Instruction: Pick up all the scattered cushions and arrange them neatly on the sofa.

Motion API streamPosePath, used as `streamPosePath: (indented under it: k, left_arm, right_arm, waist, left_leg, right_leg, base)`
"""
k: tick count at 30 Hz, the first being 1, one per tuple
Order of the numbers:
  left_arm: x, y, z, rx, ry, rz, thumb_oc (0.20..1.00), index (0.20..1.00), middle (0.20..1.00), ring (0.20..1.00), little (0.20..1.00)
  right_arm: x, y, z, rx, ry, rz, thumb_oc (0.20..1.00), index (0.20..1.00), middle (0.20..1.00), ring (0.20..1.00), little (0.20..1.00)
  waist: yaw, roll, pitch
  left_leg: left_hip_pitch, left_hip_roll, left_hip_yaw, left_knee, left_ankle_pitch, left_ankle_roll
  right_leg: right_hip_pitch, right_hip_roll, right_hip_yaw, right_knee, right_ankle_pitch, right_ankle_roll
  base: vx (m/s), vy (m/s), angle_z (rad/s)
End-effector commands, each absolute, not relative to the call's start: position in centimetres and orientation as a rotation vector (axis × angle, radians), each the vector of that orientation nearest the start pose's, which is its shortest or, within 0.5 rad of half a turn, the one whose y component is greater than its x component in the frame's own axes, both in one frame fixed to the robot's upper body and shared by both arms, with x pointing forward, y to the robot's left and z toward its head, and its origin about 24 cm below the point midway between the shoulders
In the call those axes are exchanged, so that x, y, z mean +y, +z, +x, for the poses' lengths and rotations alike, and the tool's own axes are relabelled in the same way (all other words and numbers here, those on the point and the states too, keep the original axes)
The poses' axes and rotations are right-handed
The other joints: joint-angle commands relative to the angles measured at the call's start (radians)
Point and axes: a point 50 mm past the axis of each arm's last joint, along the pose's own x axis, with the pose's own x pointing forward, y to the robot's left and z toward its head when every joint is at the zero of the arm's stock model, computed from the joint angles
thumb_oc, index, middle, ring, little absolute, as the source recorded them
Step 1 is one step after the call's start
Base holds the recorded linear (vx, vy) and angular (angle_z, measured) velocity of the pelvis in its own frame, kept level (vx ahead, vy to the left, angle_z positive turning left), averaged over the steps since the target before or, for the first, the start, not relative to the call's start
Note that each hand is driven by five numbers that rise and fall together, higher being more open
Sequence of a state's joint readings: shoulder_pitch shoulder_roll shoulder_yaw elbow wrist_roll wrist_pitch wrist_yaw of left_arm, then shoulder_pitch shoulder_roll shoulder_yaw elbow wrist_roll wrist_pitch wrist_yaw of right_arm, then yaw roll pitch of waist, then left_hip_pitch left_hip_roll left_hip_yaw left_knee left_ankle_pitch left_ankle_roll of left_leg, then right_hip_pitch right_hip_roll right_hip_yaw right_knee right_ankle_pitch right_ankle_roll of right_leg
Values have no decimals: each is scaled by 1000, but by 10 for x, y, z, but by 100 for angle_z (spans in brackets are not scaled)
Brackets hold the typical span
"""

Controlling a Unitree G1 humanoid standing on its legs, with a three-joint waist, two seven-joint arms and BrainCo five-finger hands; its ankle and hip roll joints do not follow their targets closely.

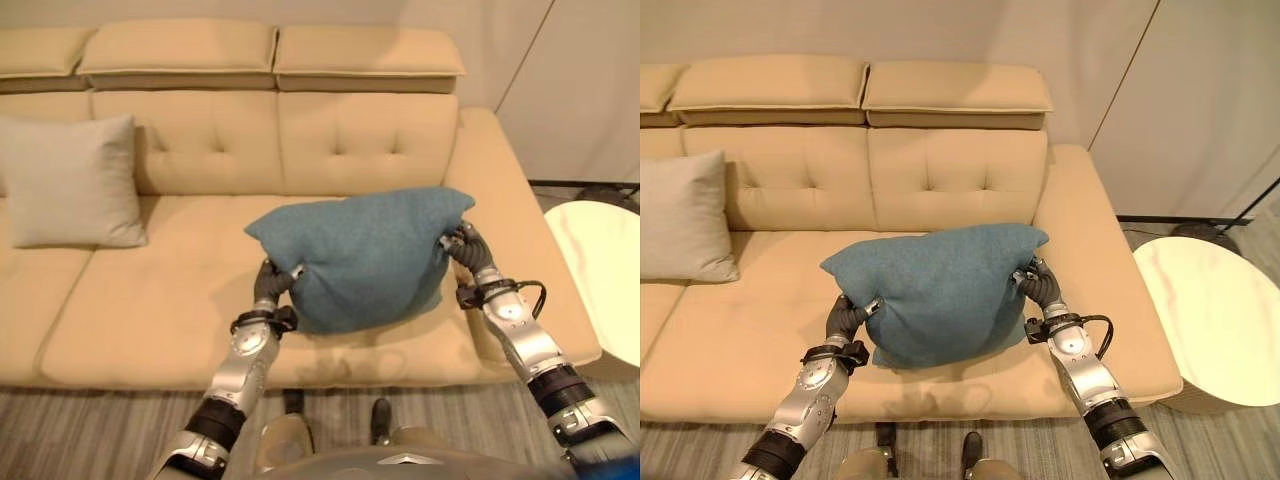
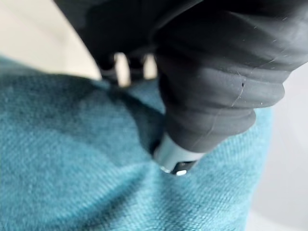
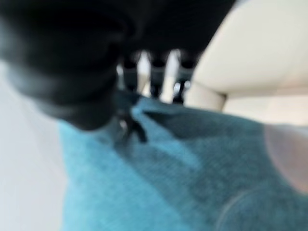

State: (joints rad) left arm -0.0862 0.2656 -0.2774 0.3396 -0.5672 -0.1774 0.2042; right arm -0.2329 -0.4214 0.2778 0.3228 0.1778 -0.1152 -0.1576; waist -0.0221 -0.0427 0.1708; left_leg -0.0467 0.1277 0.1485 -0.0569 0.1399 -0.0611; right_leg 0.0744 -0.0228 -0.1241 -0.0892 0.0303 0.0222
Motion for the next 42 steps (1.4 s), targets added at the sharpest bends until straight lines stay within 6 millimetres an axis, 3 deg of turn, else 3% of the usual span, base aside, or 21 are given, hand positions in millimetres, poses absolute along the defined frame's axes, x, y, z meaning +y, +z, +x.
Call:
streamPosePath:
  k: [1,3,4,9,12,14,17,22,28,29,30,32,34,37,38,42]
  left_arm:
    - [140,51,279,-103,-78,-275,200,200,200,200,200]
    - [140,55,279,-116,-84,-270,200,200,200,200,200]
    - [140,57,281,-124,-83,-258,200,200,200,200,200]
    - [144,63,284,-149,-73,-236,200,200,200,200,200]
    - [147,63,284,-152,-59,-240,200,200,200,200,200]
    - [147,63,287,-148,-59,-239,200,200,200,200,200]
    - [142,62,286,-142,-77,-240,200,200,200,200,200]
    - [136,60,283,-136,-104,-255,200,200,200,200,200]
    - [133,65,285,-150,-118,-258,200,200,200,200,200]
    - [131,69,286,-166,-125,-263,200,200,200,200,200]
    - [126,86,292,-231,-140,-260,200,200,200,200,200]
    - [126,87,292,-232,-140,-260,200,200,200,200,200]
    - [120,106,301,-304,-141,-266,200,200,200,200,200]
    - [116,120,307,-348,-145,-269,200,200,200,200,200]
    - [112,144,319,-425,-132,-264,200,200,200,200,200]
    - [112,175,334,-513,-111,-238,200,200,200,200,200]
  right_arm:
    - [-150,89,304,-253,173,-222,200,200,200,200,200]
    - [-147,91,304,-261,177,-220,200,200,200,200,200]
    - [-142,92,305,-264,188,-215,200,200,200,200,200]
    - [-132,96,308,-281,205,-205,200,200,200,200,200]
    - [-134,95,310,-271,206,-203,200,200,200,200,200]
    - [-136,99,311,-284,206,-200,200,200,200,200,200]
    - [-141,94,306,-270,205,-221,200,200,200,200,200]
    - [-154,92,303,-261,169,-234,200,200,200,200,200]
    - [-155,94,301,-272,166,-227,200,200,200,200,200]
    - [-155,98,301,-292,165,-226,200,200,200,200,200]
    - [-151,113,304,-354,163,-217,200,200,200,200,200]
    - [-151,114,304,-355,163,-217,200,200,200,200,200]
    - [-137,135,312,-438,184,-205,200,200,200,200,200]
    - [-128,148,317,-483,198,-206,200,200,200,200,200]
    - [-117,173,327,-560,205,-225,200,200,200,200,200]
    - [-107,207,337,-657,201,-262,200,200,200,200,200]
  waist:
    - [17,-9,-75]
    - [21,-9,-79]
    - [18,-10,-74]
    - [14,-1,-57]
    - [4,-5,-63]
    - [-24,-14,-60]
    - [-37,-30,-63]
    - [-41,-16,-84]
    - [-42,-5,-92]
    - [-42,-2,-89]
    - [-43,4,-77]
    - [-44,4,-77]
    - [-41,10,-54]
    - [-39,13,-39]
    - [-34,17,-11]
    - [-32,19,14]
  left_leg:
    - [-48,-36,10,91,-51,-37]
    - [-25,-53,37,103,-79,-16]
    - [-7,-63,59,106,-99,4]
    - [17,-71,90,110,-132,33]
    - [39,-87,83,97,-147,30]
    - [62,-102,68,80,-162,23]
    - [76,-109,52,97,-179,19]
    - [89,-108,44,93,-183,11]
    - [103,-99,38,73,-176,2]
    - [101,-96,36,71,-174,-1]
    - [88,-90,32,66,-168,-6]
    - [87,-90,32,67,-168,-6]
    - [58,-86,29,69,-159,-10]
    - [32,-83,24,71,-153,-12]
    - [-25,-81,19,80,-139,-15]
    - [-101,-81,12,104,-131,-21]
  right_leg:
    - [15,-66,-40,107,-67,93]
    - [14,-95,-30,162,-77,108]
    - [-27,-120,-23,244,-39,130]
    - [-130,-140,-4,397,-13,145]
    - [-152,-113,16,302,-21,130]
    - [-197,-94,53,159,31,136]
    - [-173,-95,69,139,33,134]
    - [-127,-84,39,105,24,120]
    - [-84,-77,8,63,16,115]
    - [-83,-76,5,59,16,114]
    - [-91,-73,-4,52,14,110]
    - [-92,-73,-4,52,14,110]
    - [-112,-72,-10,54,17,107]
    - [-137,-72,-11,59,19,105]
    - [-194,-74,-15,75,27,104]
    - [-271,-79,-16,101,34,102]
  base:
    - [281,282,-8]
    - [173,206,-18]
    - [67,127,-25]
    - [79,161,-35]
    - [135,45,-31]
    - [164,-33,-10]
    - [143,-54,35]
    - [130,-70,19]
    - [90,-71,4]
    - [15,-80,10]
    - [15,-80,11]
    - [-18,-42,17]
    - [-55,-43,7]
    - [-99,-35,4]
    - [-201,-45,11]
    - [-120,-27,13]
